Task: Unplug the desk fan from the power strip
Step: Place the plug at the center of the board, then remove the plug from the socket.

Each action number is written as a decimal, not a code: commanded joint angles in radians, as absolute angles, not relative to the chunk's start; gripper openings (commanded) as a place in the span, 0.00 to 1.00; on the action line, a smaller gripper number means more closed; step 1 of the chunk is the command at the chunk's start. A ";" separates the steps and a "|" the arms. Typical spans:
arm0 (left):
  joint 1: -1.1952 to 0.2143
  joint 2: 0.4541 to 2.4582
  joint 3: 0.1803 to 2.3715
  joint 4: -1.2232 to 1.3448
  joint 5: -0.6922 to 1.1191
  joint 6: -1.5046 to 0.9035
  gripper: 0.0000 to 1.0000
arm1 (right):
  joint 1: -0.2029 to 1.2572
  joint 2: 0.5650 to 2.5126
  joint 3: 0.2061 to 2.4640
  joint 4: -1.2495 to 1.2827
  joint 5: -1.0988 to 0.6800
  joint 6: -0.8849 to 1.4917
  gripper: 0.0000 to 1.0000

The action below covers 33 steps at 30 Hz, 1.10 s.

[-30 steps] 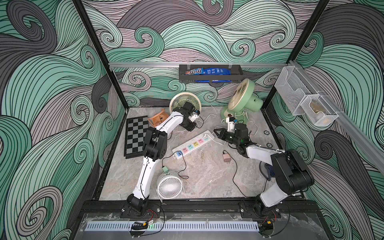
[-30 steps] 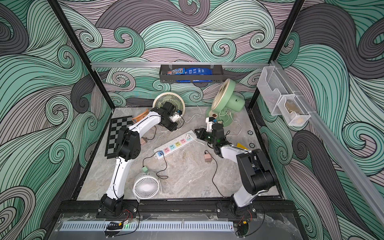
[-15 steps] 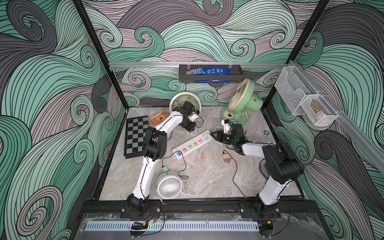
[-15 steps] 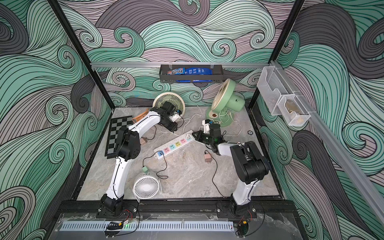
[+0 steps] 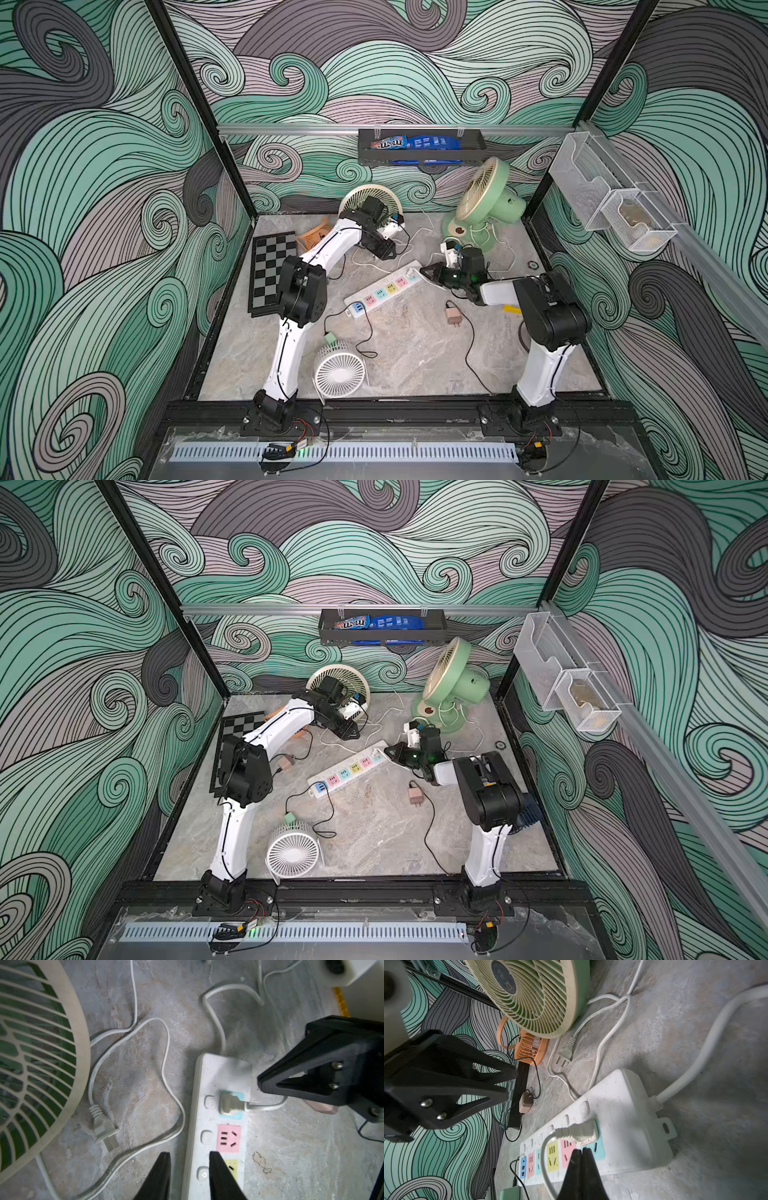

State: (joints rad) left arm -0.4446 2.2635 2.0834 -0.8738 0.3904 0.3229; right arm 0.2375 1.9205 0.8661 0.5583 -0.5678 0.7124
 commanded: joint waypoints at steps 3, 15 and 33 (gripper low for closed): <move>-0.481 2.251 2.048 -0.871 0.439 0.393 0.34 | 0.223 1.965 0.880 0.601 -0.615 0.702 0.01; -0.542 2.268 1.990 -0.832 0.360 0.446 0.35 | 0.219 2.006 0.879 0.616 -0.619 0.713 0.01; -0.627 2.329 2.018 -0.768 0.166 0.416 0.34 | 0.223 2.010 0.856 0.635 -0.604 0.726 0.01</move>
State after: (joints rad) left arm -0.6132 2.2974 1.9900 -0.7769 0.2161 0.4255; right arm 0.2241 1.9953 0.8684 0.6113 -0.6044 0.7200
